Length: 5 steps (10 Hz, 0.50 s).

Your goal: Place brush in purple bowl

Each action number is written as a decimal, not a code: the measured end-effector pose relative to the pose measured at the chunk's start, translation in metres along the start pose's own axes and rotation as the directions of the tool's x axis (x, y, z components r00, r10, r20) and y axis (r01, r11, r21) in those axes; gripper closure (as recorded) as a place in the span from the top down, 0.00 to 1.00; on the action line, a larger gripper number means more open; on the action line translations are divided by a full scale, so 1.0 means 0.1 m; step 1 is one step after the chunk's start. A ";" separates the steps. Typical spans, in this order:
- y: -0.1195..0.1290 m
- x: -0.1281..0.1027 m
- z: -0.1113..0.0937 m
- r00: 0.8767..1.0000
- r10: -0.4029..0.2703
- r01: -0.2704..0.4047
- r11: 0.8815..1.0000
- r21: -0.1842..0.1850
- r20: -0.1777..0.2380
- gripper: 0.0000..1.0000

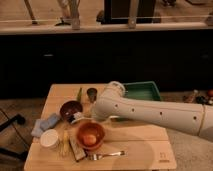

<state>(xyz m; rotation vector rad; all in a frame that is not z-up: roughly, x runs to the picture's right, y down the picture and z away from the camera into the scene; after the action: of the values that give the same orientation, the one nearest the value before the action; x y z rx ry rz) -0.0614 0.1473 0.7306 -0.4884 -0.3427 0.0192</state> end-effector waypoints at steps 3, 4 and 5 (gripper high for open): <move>-0.12 -0.05 0.06 1.000 0.001 -0.001 1.000 0.008 -0.001 0.00; -0.16 -0.05 0.09 1.000 0.006 -0.006 1.000 0.012 -0.004 0.00; -0.21 -0.06 0.14 1.000 0.010 -0.010 1.000 0.010 -0.003 0.00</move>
<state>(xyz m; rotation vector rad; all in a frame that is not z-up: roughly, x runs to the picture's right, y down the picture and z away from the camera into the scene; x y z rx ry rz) -0.0728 0.1346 0.7499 -0.4806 -0.3366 0.0300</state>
